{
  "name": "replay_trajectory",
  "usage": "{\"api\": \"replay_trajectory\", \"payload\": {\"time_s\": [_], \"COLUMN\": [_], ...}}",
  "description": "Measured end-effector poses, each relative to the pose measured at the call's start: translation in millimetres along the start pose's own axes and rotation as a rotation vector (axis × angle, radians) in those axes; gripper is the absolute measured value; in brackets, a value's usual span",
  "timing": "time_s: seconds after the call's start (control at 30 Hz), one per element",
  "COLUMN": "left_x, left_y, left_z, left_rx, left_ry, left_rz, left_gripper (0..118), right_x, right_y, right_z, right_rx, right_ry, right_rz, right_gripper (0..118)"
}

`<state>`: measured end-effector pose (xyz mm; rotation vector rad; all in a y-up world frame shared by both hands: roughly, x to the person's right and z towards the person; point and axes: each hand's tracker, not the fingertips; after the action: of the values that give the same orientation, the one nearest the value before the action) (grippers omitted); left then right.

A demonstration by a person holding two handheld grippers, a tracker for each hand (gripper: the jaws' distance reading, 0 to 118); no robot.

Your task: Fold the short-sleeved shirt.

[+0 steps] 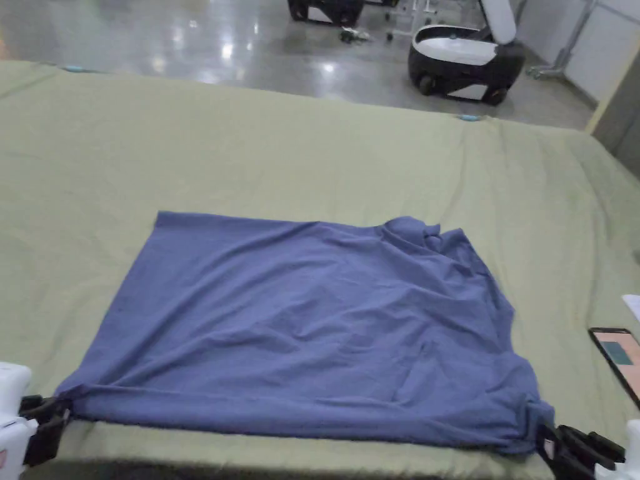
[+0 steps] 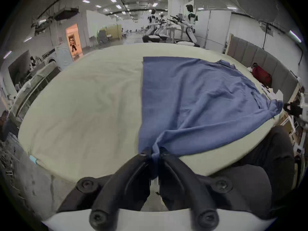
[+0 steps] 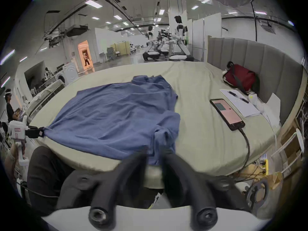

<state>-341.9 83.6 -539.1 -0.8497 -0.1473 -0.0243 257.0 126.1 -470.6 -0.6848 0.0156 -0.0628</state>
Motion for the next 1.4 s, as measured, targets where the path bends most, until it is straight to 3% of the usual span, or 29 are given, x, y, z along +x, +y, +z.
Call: {"api": "replay_trajectory", "payload": {"time_s": [0.07,0.1,0.13,0.2,0.27,0.3,0.33,0.37,0.4,0.43,0.5,0.67,0.83,0.93,1.1,1.2,1.23,1.27,1.3,1.33,1.4], "left_x": [1.8,1.2,40.0,55.7,35.1,36.2,37.6,34.3,26.5,25.0,23.4,19.1,15.7,11.3,1.6,6.6,5.6,4.1,5.3,8.2,16.3], "left_y": [-0.5,-0.3,8.2,9.0,14.3,15.3,16.3,16.7,16.9,18.8,25.6,63.9,139.4,178.0,204.5,192.1,188.2,185.4,181.5,175.6,160.8], "left_z": [3.3,4.6,26.3,33.1,31.5,32.5,34.0,33.5,31.1,32.4,38.6,55.7,22.5,-26.1,-116.3,-132.1,-128.9,-120.2,-106.3,-92.3,-47.5], "left_rx": [0.001,0.002,0.012,0.015,0.005,0.005,0.004,0.003,0.003,0.002,-0.008,0.055,0.083,0.010,-0.200,-0.201,-0.191,-0.160,-0.107,-0.065,0.118], "left_ry": [0.010,0.016,0.067,0.072,0.042,0.052,0.049,0.030,0.018,0.010,-0.008,0.013,0.045,0.078,0.082,0.086,0.085,0.083,0.074,0.058,0.054], "left_rz": [-0.018,-0.021,-0.071,-0.072,-0.030,-0.020,-0.009,0.005,0.016,0.020,0.018,-0.037,-0.086,-0.101,-0.009,-0.058,-0.057,-0.055,-0.043,-0.041,-0.038], "left_gripper": [6,6,6,6,6,6,6,6,6,6,6,6,6,6,6,7,21,61,112,118,116], "right_x": [6.2,7.4,7.2,4.7,3.6,4.6,6.7,7.7,9.0,9.2,12.6,26.2,19.2,20.8,14.0,14.1,15.0,15.5,12.3,10.3,1.4], "right_y": [-1.9,-3.5,-6.1,-9.4,-11.0,-9.8,-7.0,-3.5,-1.5,2.0,13.9,54.6,134.1,168.1,178.7,165.7,161.8,158.4,159.1,157.0,146.9], "right_z": [-6.7,-9.0,-12.3,-23.9,-37.8,-42.3,-46.9,-51.0,-53.7,-55.3,-46.1,-18.5,-45.0,-99.3,-187.4,-206.7,-204.5,-198.0,-184.0,-167.0,-121.8], "right_rx": [-0.049,-0.061,-0.052,-0.075,-0.070,-0.065,-0.074,-0.074,-0.064,-0.090,-0.076,-0.027,-0.011,-0.098,-0.233,-0.247,-0.249,-0.221,-0.172,-0.114,0.066], "right_ry": [0.030,0.034,0.027,-0.002,-0.015,-0.016,0.035,0.100,0.093,0.014,0.104,0.167,0.157,0.074,-0.003,-0.008,-0.006,0.003,-0.007,0.005,0.085], "right_rz": [0.005,0.014,0.021,0.047,0.050,0.039,0.000,-0.031,-0.056,-0.048,-0.108,-0.189,-0.170,-0.124,-0.092,-0.056,-0.046,-0.018,0.011,0.009,0.008], "right_gripper": [96,106,106,106,106,104,84,32,7,7,7,7,7,7,7,12,26,50,82,89,89]}}
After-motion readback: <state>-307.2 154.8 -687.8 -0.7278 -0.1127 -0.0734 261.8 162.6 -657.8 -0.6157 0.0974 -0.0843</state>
